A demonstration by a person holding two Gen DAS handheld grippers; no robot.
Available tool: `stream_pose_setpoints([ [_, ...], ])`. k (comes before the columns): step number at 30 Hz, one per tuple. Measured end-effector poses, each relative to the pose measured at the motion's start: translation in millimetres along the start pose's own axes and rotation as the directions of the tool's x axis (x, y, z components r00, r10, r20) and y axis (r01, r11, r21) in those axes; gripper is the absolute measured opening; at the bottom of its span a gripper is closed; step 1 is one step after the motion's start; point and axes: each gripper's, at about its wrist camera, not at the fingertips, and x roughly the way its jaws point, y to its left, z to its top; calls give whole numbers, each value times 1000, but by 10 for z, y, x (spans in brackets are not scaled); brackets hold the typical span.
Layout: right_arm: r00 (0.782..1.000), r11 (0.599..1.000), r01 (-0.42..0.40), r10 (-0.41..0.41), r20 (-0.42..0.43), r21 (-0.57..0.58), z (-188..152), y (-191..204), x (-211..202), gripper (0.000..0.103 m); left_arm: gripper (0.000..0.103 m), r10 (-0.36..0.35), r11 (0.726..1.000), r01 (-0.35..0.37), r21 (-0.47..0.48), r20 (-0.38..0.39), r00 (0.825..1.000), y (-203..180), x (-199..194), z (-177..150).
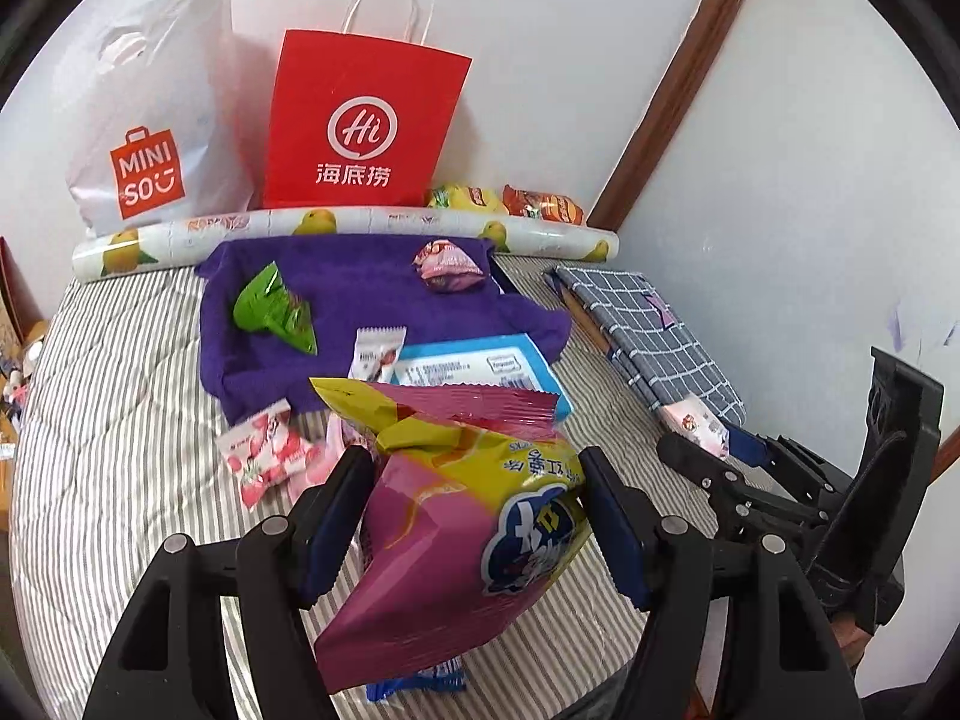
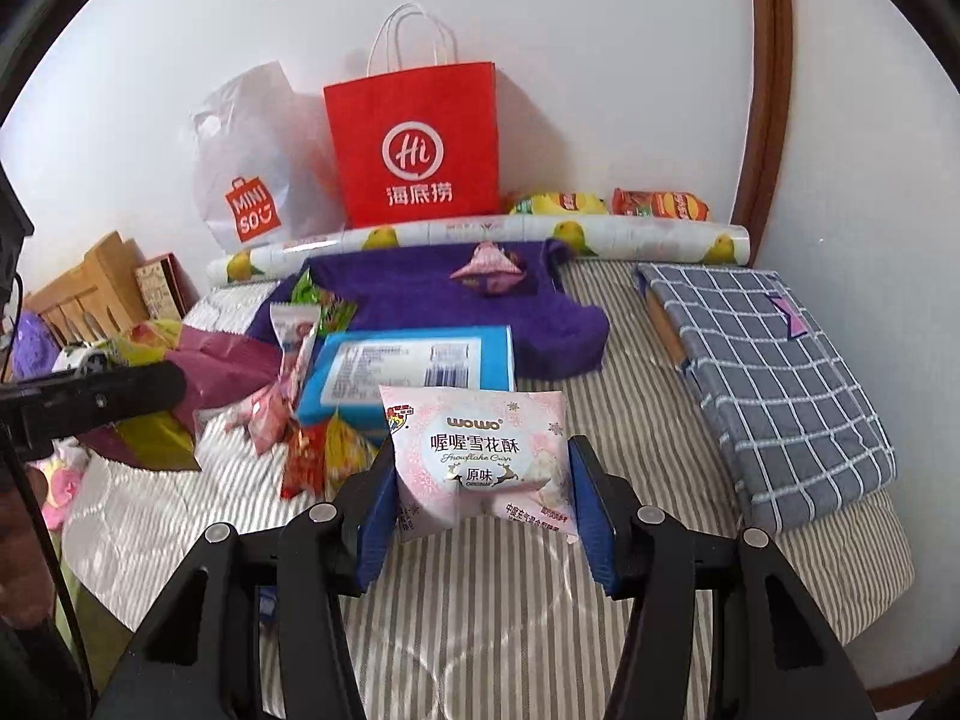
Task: Organize snacks
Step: 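Carry the chip bag and pastry packet toward the purple towel with both grippers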
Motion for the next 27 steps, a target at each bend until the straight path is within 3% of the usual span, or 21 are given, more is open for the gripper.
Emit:
stream_pose_setpoints([
  [27,997,998,-10,14,74,-58,1002,155,512,52,68,32,999,-32,-23,37,999,400,292,1048],
])
